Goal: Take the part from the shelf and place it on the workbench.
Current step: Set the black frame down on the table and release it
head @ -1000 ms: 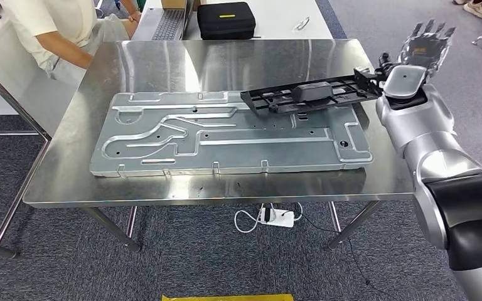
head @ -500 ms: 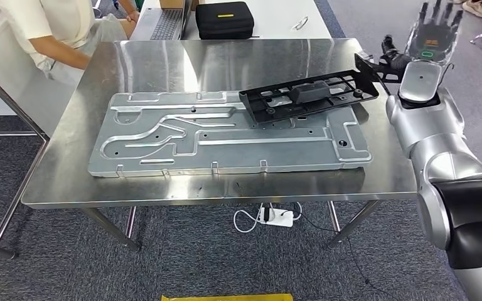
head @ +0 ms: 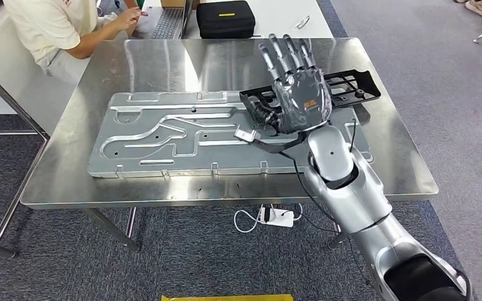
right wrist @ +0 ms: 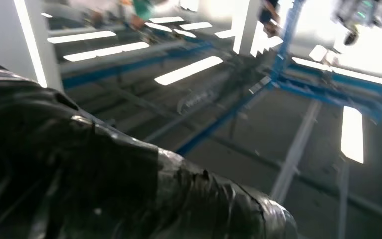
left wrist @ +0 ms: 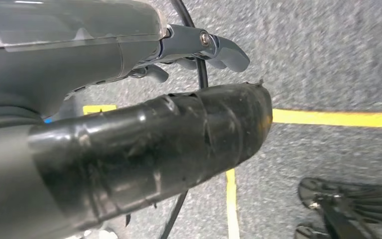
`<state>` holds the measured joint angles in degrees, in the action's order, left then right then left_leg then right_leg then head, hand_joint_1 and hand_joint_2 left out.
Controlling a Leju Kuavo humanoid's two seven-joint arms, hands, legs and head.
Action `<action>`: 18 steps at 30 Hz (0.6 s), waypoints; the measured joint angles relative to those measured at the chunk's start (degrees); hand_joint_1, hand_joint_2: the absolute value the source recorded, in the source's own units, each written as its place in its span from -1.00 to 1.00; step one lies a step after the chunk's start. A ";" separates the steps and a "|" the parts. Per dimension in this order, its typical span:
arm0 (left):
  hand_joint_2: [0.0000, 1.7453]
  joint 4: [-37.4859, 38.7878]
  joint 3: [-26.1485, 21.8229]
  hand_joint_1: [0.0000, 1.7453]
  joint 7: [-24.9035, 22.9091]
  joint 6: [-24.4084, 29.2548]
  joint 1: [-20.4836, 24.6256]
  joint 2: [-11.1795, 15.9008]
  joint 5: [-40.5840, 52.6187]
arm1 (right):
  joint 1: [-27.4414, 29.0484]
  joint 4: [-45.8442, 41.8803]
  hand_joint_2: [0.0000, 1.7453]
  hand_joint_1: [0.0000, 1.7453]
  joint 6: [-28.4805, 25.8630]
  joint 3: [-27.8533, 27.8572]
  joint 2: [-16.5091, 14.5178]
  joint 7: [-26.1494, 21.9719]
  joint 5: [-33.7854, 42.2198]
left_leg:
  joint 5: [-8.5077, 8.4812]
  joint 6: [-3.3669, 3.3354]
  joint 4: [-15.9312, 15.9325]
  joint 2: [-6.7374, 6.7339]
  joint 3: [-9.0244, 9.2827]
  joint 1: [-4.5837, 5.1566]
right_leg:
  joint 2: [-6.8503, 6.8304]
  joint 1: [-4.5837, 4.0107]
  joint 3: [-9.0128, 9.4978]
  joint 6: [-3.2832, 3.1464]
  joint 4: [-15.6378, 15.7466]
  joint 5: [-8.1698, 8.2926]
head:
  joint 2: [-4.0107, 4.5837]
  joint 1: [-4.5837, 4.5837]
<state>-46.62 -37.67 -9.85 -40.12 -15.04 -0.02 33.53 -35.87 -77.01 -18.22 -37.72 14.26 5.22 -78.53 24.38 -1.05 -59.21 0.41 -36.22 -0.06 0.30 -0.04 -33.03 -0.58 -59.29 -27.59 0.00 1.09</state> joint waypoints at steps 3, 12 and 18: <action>-1.00 -4.28 3.29 -1.00 -1.36 0.62 -2.14 -0.07 -3.34 | 1.43 -3.71 -1.00 -1.00 -0.31 -1.68 0.74 0.28 0.12 | 0.10 -0.36 -0.08 0.02 0.01 0.28 | -0.01 0.27 0.08 0.28 0.06 0.01 | 0.00 0.00; 1.00 -5.97 17.13 -1.00 -0.43 10.34 -3.94 3.81 -20.70 | 4.07 -8.69 -1.00 -1.00 1.07 -7.73 5.04 -2.22 5.16 | -1.42 -1.49 1.22 -0.48 -0.15 -0.41 | -0.04 0.94 -5.00 1.81 -14.85 -8.61 | 0.00 0.03; 1.00 -5.88 29.49 -1.00 -2.63 15.83 -5.69 8.30 -33.63 | 5.74 -8.62 -1.00 -1.00 5.54 -9.15 6.98 -1.44 11.39 | -2.40 0.18 0.47 -0.56 -1.13 -0.53 | -0.02 0.80 3.15 1.18 -0.11 -2.38 | 0.00 0.01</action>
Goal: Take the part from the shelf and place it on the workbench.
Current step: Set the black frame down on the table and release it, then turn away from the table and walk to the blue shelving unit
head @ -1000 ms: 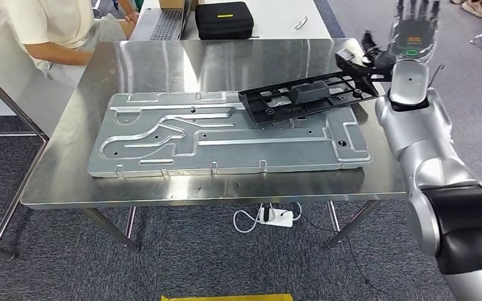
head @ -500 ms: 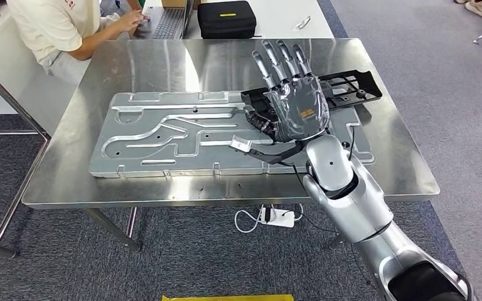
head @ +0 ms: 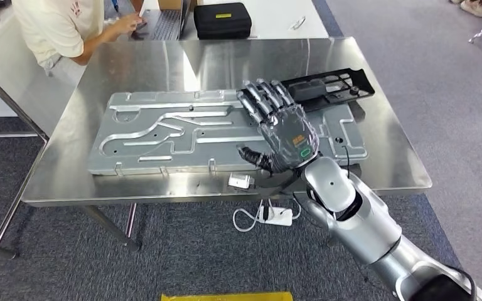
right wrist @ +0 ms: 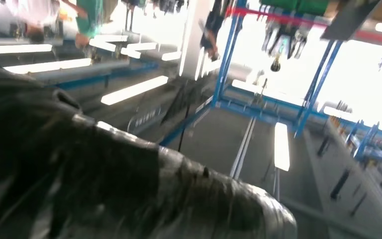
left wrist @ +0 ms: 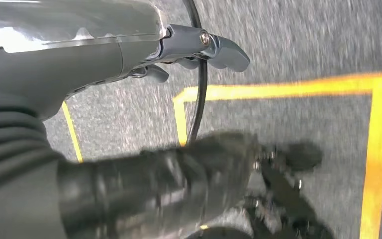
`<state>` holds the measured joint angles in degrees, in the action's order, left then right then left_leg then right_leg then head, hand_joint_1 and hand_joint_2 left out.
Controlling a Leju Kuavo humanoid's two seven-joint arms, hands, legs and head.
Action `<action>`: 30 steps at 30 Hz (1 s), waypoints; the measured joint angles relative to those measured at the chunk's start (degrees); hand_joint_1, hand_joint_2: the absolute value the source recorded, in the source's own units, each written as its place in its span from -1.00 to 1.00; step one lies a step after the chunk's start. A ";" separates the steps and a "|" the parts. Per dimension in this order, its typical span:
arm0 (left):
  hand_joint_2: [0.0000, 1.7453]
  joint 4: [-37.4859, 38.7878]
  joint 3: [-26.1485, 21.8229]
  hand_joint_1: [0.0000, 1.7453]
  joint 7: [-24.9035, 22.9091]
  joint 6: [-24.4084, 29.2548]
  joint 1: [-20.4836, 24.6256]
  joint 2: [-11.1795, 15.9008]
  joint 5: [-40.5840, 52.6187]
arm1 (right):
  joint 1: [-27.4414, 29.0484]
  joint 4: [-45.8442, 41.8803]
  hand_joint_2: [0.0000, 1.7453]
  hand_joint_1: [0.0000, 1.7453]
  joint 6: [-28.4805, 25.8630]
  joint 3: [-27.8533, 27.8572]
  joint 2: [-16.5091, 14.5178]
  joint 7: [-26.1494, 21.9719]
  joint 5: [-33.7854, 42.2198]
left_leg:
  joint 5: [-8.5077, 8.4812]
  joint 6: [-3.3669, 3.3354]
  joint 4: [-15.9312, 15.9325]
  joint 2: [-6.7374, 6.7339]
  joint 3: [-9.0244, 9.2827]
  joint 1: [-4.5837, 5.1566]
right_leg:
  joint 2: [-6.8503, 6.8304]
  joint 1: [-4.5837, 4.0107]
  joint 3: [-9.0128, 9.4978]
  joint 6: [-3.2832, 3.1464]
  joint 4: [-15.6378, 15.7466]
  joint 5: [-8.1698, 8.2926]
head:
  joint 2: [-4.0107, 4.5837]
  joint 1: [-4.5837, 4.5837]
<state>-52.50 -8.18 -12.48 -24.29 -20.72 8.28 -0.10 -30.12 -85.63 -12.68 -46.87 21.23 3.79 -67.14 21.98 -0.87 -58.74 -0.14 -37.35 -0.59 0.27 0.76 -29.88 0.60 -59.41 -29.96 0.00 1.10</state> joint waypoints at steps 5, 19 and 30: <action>1.00 -0.60 10.91 -1.00 -0.97 8.30 -1.54 4.27 -12.99 | 2.95 2.24 -1.00 -1.00 4.12 -0.03 0.55 -0.07 4.81 | 3.70 1.66 -3.97 0.16 -1.87 -0.38 | -0.23 0.11 -1.42 -2.38 0.79 2.12 | 0.00 -0.02; 1.00 -12.05 49.45 -1.00 4.08 33.38 -0.47 21.08 -52.72 | 18.74 23.77 -1.00 -1.00 6.78 4.79 1.69 -0.85 9.03 | 6.08 -0.66 2.31 1.44 8.60 -0.07 | 1.94 -0.38 -6.94 -0.08 -0.78 5.34 | 0.00 0.05; 1.00 -15.93 77.63 -1.00 12.75 33.96 10.63 29.12 -69.12 | 23.93 44.08 -1.00 -1.00 23.44 9.46 3.33 -3.07 19.49 | 3.10 -0.52 0.12 -4.45 3.08 0.16 | -3.81 0.31 0.78 1.21 0.16 0.15 | 0.00 0.18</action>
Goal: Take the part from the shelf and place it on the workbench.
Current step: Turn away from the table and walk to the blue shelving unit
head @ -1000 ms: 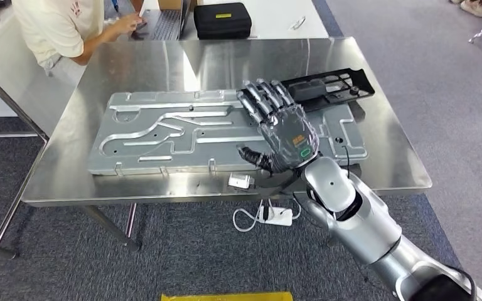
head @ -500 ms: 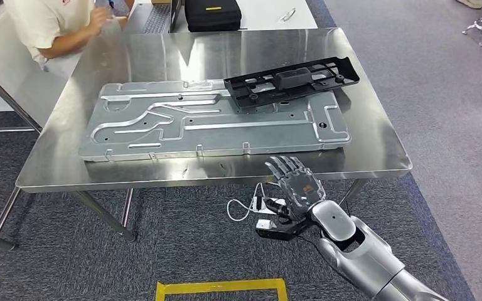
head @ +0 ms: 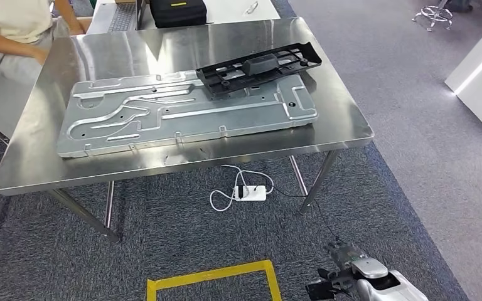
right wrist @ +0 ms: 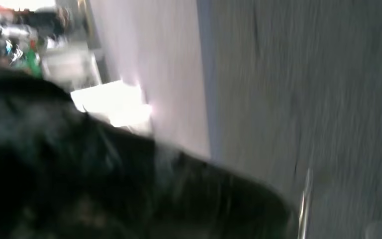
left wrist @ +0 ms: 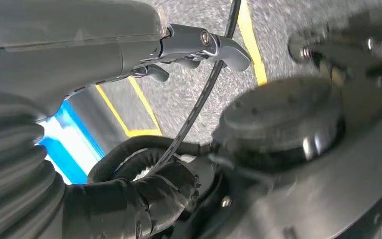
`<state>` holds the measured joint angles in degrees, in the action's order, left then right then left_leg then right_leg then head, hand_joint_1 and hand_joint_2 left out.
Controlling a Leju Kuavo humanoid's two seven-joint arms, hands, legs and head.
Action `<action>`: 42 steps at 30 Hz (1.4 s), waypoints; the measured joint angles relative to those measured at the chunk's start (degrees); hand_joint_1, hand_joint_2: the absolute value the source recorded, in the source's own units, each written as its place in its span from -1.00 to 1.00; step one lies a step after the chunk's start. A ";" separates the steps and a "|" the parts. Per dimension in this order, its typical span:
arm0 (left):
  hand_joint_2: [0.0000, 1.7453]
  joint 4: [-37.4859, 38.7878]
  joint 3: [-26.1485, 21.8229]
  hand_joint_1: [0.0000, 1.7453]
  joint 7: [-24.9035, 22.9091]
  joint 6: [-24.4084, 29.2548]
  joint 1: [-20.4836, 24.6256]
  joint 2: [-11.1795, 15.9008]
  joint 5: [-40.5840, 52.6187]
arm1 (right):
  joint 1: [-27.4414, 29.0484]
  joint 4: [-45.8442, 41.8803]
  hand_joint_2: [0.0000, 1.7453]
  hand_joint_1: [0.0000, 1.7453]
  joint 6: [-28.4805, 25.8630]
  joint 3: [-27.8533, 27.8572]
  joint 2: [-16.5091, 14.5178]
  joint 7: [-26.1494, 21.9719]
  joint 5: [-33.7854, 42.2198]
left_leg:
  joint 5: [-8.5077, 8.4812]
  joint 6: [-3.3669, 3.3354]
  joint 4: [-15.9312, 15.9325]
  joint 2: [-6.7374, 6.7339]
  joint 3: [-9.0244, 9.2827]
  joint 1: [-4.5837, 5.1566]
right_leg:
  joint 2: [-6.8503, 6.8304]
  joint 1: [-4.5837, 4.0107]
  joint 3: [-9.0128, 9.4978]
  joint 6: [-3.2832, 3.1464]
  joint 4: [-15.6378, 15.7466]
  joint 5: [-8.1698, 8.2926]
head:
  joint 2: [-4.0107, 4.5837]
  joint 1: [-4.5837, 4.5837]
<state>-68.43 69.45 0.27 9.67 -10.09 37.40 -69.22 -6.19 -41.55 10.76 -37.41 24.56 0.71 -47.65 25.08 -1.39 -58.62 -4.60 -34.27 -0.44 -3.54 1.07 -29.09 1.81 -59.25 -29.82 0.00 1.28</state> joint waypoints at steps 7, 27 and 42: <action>1.00 8.88 10.79 -1.00 1.89 -8.94 7.24 -0.19 -2.24 | 2.39 18.94 -1.00 -1.00 6.39 4.63 -4.17 0.60 13.40 | 7.74 2.25 -8.13 3.15 -2.44 -0.41 | 2.51 -0.16 -2.71 -3.09 1.53 2.63 | 0.00 0.03; 1.00 9.55 16.80 -1.00 1.20 -5.38 12.23 -0.40 -4.49 | 5.01 30.36 -1.00 -1.00 5.77 11.45 -18.49 12.41 15.49 | 1.26 -0.41 2.53 0.39 3.62 -0.41 | 3.46 0.42 -7.84 0.60 -12.62 -0.82 | 0.00 0.07; 1.00 9.21 16.11 -1.00 -0.76 -2.30 12.96 -1.30 -4.02 | 4.24 30.67 -1.00 -1.00 -3.00 13.13 -23.45 14.73 15.64 | 9.96 1.49 -12.26 4.49 0.88 -0.37 | 5.98 -1.31 -5.63 -3.60 1.08 5.11 | 0.00 0.03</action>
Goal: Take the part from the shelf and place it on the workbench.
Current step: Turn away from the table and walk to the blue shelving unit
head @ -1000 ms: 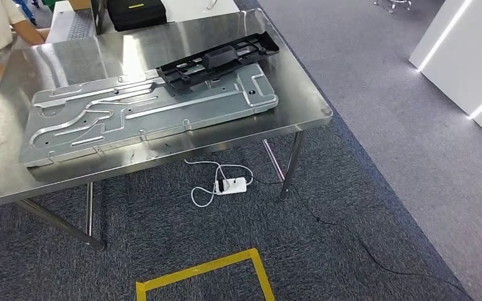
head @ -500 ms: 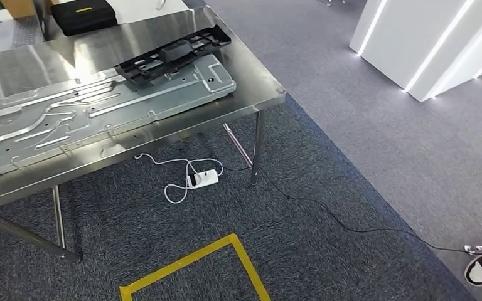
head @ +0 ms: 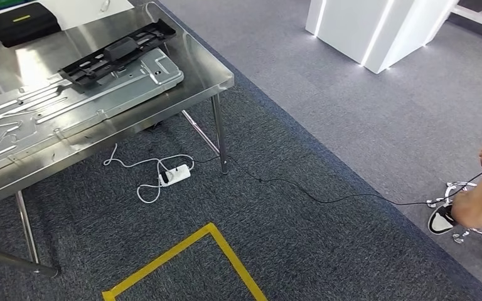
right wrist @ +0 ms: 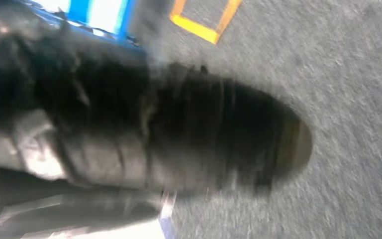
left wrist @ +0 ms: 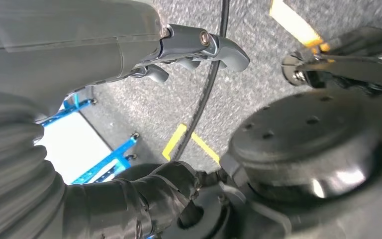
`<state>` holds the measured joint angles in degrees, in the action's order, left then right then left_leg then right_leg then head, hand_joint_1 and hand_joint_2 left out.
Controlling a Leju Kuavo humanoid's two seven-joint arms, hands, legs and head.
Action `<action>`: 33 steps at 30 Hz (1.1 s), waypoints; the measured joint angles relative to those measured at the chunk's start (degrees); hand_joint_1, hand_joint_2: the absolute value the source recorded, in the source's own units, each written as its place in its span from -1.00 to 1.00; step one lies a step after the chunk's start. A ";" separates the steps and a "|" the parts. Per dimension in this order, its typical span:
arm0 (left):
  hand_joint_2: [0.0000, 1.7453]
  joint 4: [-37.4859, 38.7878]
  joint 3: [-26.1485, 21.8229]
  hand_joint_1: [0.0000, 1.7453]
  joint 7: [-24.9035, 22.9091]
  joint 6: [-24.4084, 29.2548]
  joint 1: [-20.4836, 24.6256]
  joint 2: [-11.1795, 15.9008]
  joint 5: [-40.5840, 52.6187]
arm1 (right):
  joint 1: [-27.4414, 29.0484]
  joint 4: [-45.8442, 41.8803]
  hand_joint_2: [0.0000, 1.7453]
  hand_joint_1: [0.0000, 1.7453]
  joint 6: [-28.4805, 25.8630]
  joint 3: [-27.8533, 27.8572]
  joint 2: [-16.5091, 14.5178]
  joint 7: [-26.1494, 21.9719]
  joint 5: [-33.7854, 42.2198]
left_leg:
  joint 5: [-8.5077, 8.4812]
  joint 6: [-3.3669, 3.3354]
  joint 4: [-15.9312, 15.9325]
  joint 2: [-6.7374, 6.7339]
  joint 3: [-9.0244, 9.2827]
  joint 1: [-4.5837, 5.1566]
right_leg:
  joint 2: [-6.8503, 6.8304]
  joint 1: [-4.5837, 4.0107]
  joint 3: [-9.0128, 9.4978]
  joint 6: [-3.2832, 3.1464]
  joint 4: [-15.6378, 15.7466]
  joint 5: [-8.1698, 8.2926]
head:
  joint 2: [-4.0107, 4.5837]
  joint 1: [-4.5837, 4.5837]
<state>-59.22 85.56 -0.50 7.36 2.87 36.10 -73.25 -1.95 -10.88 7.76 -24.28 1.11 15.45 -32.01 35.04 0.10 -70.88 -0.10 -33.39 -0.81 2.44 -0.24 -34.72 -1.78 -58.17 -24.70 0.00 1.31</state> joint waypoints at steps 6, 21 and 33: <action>1.00 0.44 -1.37 -1.00 -1.88 -3.84 0.84 -0.25 3.38 | -0.67 0.04 -1.00 -1.00 4.20 0.25 -0.63 -2.55 0.41 | -3.45 -2.01 15.05 3.43 8.76 0.89 | 3.71 0.02 -2.40 1.43 -0.15 3.23 | 0.00 0.00; -1.00 3.15 -6.08 -1.00 -4.24 -7.66 0.85 -1.56 7.76 | -0.98 0.39 -1.00 -1.00 10.00 3.74 -0.47 -3.38 3.86 | -9.17 -0.98 12.62 -7.49 0.89 0.71 | -6.48 0.78 6.83 2.61 0.38 -5.59 | 0.00 -0.05; -1.00 4.49 -7.74 -1.00 -4.81 -8.26 0.31 -2.22 8.46 | -0.95 0.50 -1.00 -1.00 10.47 4.17 -0.47 -3.38 3.86 | -3.00 -1.11 10.26 2.26 6.28 0.27 | 1.01 0.01 -1.35 0.50 -0.70 0.89 | 0.00 -0.07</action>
<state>-54.73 77.83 -5.31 -0.89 3.18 33.88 -64.78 -2.90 -10.38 18.23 -20.11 0.64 12.07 -28.15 32.04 -1.01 -60.62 2.16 -27.11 -0.54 3.45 -0.23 -36.07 -1.29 -58.87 -23.82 0.00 1.23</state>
